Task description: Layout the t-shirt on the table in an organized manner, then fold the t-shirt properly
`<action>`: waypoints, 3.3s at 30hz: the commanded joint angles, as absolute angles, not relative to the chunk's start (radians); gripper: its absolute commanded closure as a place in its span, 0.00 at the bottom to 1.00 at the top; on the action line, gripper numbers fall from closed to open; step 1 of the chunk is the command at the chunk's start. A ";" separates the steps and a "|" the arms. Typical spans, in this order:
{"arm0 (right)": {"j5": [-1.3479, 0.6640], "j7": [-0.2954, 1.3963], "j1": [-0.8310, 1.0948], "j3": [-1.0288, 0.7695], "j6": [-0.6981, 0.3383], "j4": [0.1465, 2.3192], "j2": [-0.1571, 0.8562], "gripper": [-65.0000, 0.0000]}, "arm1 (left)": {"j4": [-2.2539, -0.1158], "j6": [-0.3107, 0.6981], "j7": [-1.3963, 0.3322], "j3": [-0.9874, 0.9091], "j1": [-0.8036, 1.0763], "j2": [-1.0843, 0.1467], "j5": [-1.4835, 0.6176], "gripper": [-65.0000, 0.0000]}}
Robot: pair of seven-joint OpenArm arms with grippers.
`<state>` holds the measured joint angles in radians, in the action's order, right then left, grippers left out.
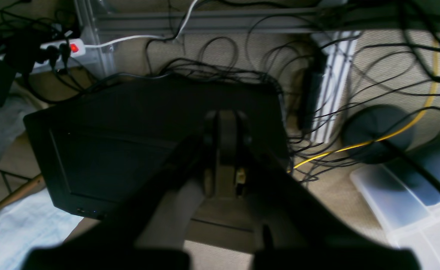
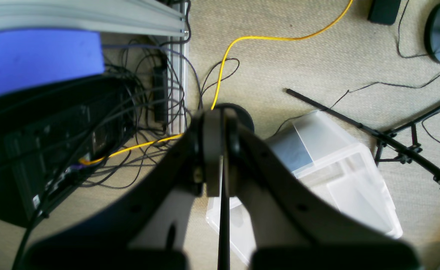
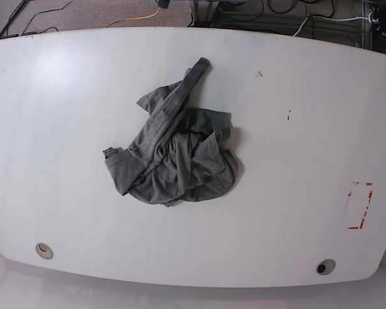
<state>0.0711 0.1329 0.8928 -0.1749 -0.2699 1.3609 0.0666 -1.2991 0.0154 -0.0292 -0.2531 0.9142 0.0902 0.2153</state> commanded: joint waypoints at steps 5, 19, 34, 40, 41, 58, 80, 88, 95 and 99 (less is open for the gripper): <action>0.064 0.127 0.989 -0.177 -0.274 1.454 0.071 0.97 | -1.414 0.007 -0.021 -0.257 1.026 0.116 0.216 1.00; 0.062 0.127 1.150 -0.177 -0.274 1.653 0.071 0.97 | -1.607 0.007 -0.019 -0.255 1.184 0.117 0.216 1.00; -0.061 0.151 1.303 -0.179 -0.266 1.897 0.079 0.97 | -1.860 0.007 -0.019 -0.170 1.305 0.116 0.216 1.00; -0.062 0.157 1.309 -0.179 -0.266 1.974 0.079 0.97 | -1.911 0.007 -0.021 -0.165 1.309 0.117 0.216 1.00; -0.062 0.157 1.309 -0.179 -0.266 1.985 0.079 0.97 | -1.917 0.007 -0.021 -0.163 1.309 0.117 0.216 1.00; -0.065 0.111 1.309 -0.202 -0.269 2.038 0.070 0.97 | -2.002 0.007 -0.019 -0.163 1.309 0.111 0.214 1.00; -0.278 0.061 1.228 -0.305 -0.275 2.038 0.116 0.97 | -2.000 0.008 -0.019 -0.165 1.069 0.074 0.214 1.00; -0.278 0.056 1.152 -0.305 -0.275 2.038 0.108 0.97 | -2.000 0.008 -0.019 -0.168 0.964 0.073 0.214 1.00; -0.280 0.054 1.064 -0.305 -0.275 2.038 0.110 0.97 | -1.998 0.008 -0.021 -0.166 0.865 0.041 0.214 1.00; -0.280 0.059 1.007 -0.305 -0.292 2.038 0.107 0.96 | -1.997 0.008 -0.021 -0.166 0.814 0.041 0.214 1.00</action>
